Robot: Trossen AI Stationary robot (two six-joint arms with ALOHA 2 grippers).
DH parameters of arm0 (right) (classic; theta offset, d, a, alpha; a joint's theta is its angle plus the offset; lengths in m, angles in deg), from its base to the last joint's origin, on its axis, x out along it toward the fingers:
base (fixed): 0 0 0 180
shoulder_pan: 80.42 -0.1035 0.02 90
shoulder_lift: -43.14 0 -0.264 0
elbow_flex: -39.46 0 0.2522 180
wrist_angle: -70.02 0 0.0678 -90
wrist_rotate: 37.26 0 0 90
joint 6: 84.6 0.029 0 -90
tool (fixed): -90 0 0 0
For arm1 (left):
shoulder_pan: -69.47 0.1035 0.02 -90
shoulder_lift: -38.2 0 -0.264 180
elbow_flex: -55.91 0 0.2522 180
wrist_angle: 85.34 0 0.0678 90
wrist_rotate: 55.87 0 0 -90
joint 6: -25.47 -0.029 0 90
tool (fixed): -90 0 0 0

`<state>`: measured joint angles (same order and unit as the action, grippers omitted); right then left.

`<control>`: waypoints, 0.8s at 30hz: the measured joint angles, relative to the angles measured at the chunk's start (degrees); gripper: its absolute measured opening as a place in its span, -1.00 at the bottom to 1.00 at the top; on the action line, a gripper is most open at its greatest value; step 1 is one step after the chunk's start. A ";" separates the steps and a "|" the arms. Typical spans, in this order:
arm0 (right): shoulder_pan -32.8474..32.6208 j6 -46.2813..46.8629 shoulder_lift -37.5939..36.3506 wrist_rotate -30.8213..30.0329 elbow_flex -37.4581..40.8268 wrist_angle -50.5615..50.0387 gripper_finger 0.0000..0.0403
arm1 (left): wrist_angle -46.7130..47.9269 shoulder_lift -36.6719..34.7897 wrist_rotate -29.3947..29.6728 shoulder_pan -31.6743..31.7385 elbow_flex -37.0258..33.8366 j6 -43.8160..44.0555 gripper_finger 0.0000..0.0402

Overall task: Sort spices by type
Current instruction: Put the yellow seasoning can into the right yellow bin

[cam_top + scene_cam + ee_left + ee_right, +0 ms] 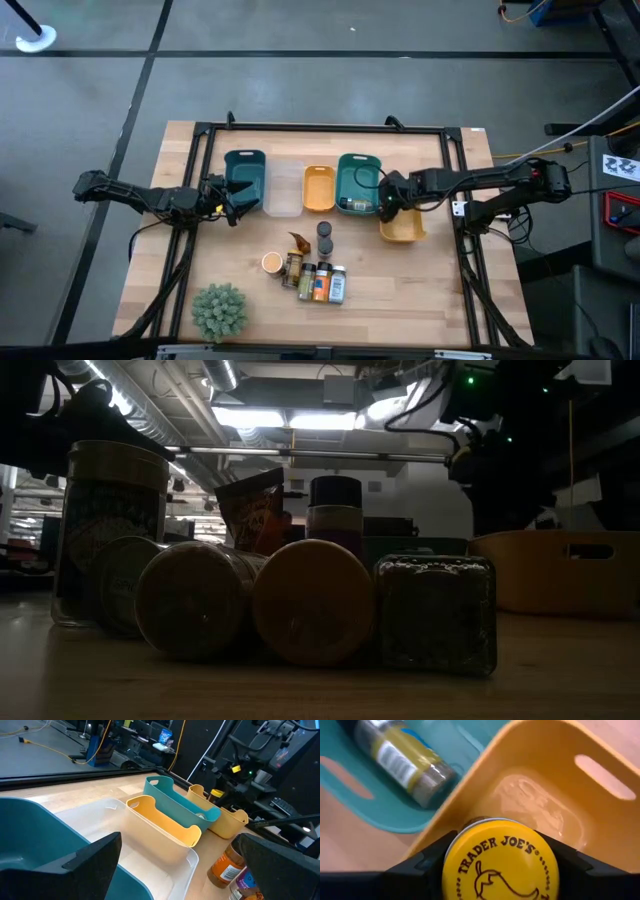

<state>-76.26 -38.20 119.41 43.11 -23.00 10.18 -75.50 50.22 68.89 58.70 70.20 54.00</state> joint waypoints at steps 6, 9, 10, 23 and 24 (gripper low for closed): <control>0.00 -4.53 0.00 0.11 -3.11 -0.01 0.20 | 0.00 0.00 0.00 -0.01 0.01 0.19 0.94; 0.00 -4.83 0.00 0.28 -3.18 -0.42 0.20 | -0.01 0.00 0.00 -0.02 0.00 0.20 0.94; 0.00 -4.84 0.00 0.28 -3.18 -0.66 0.20 | 0.00 0.00 0.00 0.01 0.01 0.20 0.94; 0.00 -4.90 0.00 0.65 -3.18 -1.09 0.20 | -0.01 0.00 0.00 -0.01 0.01 0.04 0.94; 0.00 -4.91 0.00 0.99 -3.18 -1.21 0.20 | -0.01 0.00 0.00 -0.01 0.00 0.02 0.94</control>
<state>-76.26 -43.11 119.41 44.10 -26.18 8.97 -75.51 50.22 68.89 58.69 70.20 54.02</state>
